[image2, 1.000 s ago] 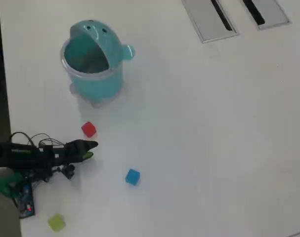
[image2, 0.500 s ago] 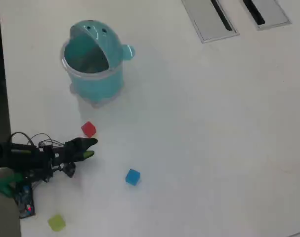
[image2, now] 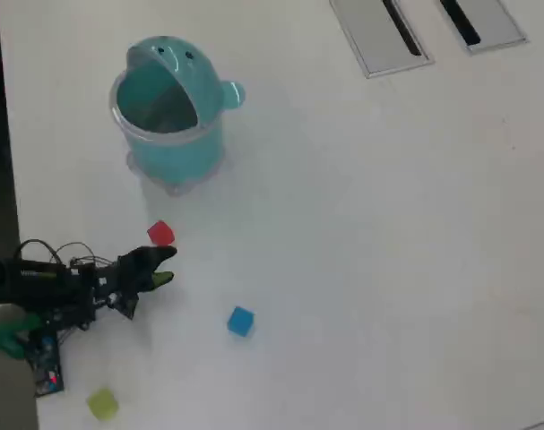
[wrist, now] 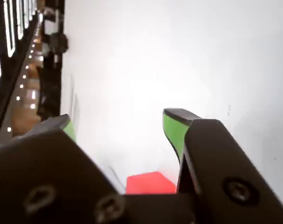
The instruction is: Grasp RGB lego blocks and put them in the bin one by one.
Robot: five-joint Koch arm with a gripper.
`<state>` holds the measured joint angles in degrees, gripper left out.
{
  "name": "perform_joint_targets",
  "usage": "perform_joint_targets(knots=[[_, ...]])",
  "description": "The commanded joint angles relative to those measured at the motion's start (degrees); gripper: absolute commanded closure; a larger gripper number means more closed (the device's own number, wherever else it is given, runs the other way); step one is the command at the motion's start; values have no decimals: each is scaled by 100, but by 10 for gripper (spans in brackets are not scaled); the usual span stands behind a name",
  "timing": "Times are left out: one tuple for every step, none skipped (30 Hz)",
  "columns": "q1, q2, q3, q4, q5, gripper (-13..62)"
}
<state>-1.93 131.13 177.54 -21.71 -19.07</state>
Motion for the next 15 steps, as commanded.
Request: perform_joint_targets(knots=[[-79,352,413,-773,-404,156],[-149,352,413,-940,-483,156],[-202,352,413,-1134,-694,156],[-255,352,413,-1362,-1028,156],[-290,352,413,-1485,-1204,156],[-352,360,413,-1670,-1318,156],[-457,360,413,-1819,-1318,157],[-589,360,413,-1995,-1318,160],[-686,360,413,-2197,-1318,166],[-756,360,413,-2399,-1336,172],[-826,360,413,-2575,-1362,175],[-923,360,413,-2751,-1450,176],[-1020,360,413,-2874,-1617,177],[-1143,360,413,-3067,-1916,177],[-1204,360,413,-3111,-2118,177]])
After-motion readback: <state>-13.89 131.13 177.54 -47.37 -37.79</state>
